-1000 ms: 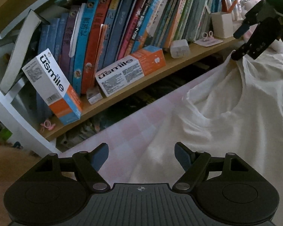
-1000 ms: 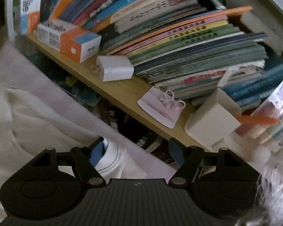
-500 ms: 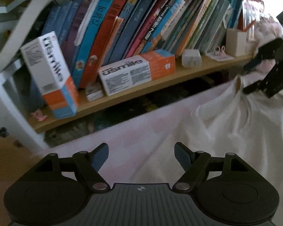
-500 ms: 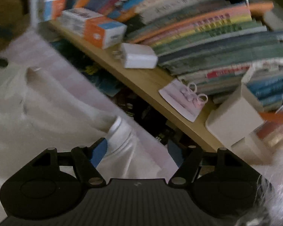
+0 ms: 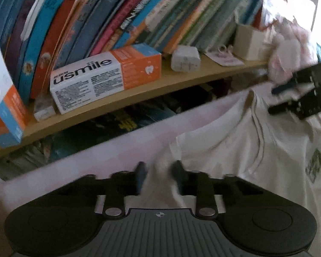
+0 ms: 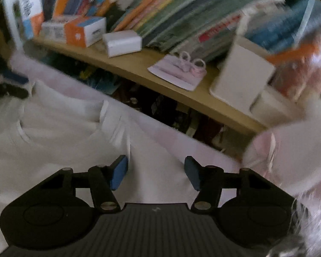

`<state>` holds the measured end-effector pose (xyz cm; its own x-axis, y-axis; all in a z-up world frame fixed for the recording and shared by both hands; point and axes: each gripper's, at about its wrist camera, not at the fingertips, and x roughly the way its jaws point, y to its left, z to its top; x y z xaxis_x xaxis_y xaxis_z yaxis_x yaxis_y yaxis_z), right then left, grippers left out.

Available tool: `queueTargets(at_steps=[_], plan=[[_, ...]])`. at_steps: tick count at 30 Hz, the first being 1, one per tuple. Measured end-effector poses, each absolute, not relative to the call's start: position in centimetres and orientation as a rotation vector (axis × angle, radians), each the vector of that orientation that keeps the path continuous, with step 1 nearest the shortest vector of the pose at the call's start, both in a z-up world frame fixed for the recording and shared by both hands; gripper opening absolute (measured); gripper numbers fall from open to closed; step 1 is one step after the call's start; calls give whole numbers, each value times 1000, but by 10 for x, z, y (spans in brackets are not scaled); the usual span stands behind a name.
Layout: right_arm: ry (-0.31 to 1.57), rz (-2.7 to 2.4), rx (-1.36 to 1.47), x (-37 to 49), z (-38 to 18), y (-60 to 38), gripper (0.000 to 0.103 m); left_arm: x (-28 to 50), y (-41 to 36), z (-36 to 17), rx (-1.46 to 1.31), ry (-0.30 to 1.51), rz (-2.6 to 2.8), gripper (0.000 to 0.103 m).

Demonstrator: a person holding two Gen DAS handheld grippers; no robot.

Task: Fold clothes

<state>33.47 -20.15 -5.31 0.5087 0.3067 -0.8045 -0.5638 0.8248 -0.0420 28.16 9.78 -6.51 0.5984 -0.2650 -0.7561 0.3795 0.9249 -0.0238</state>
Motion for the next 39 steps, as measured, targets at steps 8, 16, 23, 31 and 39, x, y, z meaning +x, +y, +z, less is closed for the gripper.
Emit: queueTargets(at_steps=[8,16,23,31,39], plan=[[875,528,-220,344,-52,-209,55,296,106,-65,-5,834,-279,16],[888,544,-251,367,-57,-198,46,273,128,-63,103,880,-277,18],[853,466,-377,351,-54,-205,1,279,113,-70,153,849,-272,8],[810,275,-474,331,-58,-242,1,298,64,-74,233,809,-328,7],[787,146,-498,332,-62,-255,2,300,62,-65,212,805,-333,14]])
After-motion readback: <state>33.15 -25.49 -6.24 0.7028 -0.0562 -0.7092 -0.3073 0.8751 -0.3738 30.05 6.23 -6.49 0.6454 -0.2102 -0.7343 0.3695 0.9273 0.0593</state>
